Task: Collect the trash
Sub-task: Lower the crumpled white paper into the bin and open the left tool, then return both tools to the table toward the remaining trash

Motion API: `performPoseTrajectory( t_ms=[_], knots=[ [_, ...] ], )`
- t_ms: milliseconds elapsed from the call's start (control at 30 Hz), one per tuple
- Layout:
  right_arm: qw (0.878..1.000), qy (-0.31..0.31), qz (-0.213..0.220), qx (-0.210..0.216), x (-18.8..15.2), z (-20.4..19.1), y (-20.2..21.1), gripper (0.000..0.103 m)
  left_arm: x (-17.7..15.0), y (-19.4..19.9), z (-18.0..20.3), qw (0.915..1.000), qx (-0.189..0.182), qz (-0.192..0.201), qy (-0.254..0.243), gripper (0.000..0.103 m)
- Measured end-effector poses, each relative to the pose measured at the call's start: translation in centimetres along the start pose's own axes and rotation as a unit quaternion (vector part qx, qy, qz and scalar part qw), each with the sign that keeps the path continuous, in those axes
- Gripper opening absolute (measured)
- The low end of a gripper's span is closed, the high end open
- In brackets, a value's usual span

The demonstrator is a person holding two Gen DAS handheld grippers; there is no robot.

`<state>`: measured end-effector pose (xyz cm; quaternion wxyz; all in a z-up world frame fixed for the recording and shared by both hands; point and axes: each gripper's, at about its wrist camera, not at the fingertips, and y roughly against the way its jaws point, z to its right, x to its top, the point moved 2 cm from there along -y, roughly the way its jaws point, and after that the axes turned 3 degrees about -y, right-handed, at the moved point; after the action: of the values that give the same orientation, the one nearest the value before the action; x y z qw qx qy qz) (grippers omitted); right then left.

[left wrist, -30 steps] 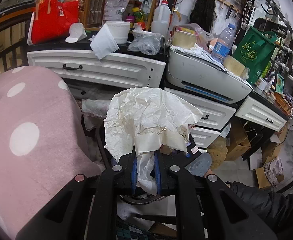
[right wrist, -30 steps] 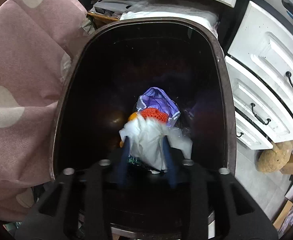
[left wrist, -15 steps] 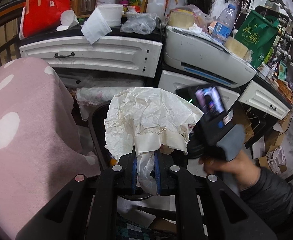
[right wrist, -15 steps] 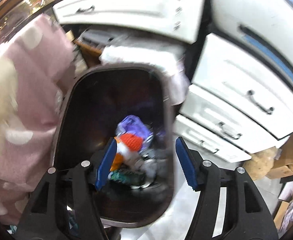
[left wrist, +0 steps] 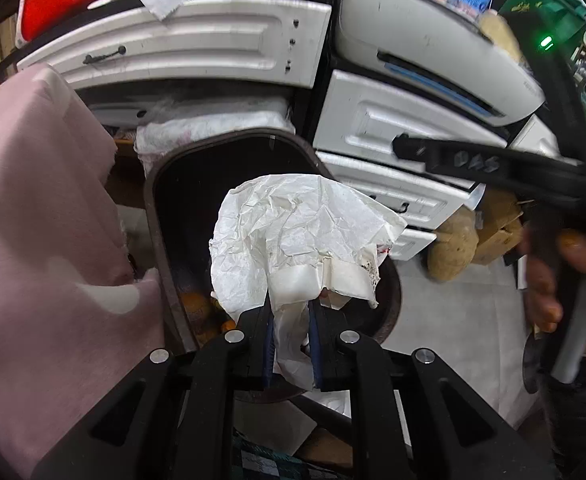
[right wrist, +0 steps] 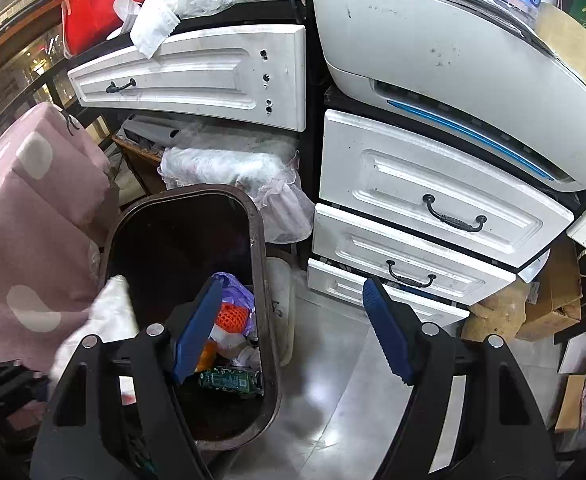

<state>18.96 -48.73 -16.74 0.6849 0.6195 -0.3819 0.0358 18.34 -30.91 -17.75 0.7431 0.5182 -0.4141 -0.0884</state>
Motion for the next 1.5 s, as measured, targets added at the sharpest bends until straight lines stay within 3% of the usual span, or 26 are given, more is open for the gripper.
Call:
performPoseTrajectory(
  t_ms=[267,367,467,533,700,1033,1267,1500],
  knots=[
    [1.000,0.004,0.001,0.011,-0.1,-0.6,0.3,0.073,-0.2,-3.1,-0.1,0.9994,0.007,-0.035,0.000,0.014],
    [1.000,0.004,-0.001,0.013,-0.2,-0.7,0.3,0.073,-0.3,-3.9,-0.3,0.9991,0.008,-0.042,0.000,0.023],
    [1.000,0.004,-0.003,0.016,-0.2,-0.8,0.2,0.074,-0.6,-4.3,-0.2,0.9988,0.008,-0.049,-0.003,0.037],
    [1.000,0.004,-0.003,0.018,-0.3,-0.8,0.2,0.074,-0.7,-4.5,-0.1,0.9987,0.003,-0.052,-0.004,0.063],
    [1.000,-0.001,-0.006,0.025,-0.3,-0.8,0.0,0.080,-1.1,-4.6,0.4,0.9987,-0.004,-0.049,-0.010,0.082],
    [0.999,0.003,0.002,0.038,-0.1,-1.6,0.6,0.083,-1.2,-1.8,1.2,0.9995,-0.025,-0.021,-0.002,0.087],
    [0.997,0.021,0.009,0.067,0.5,-4.0,2.0,0.084,-0.9,4.7,1.9,0.9983,-0.036,0.037,-0.024,0.091],
    [0.991,0.066,0.023,0.112,1.5,-8.7,4.6,0.085,-0.5,10.9,-0.4,0.9954,-0.021,0.093,-0.011,0.095]
  ],
)
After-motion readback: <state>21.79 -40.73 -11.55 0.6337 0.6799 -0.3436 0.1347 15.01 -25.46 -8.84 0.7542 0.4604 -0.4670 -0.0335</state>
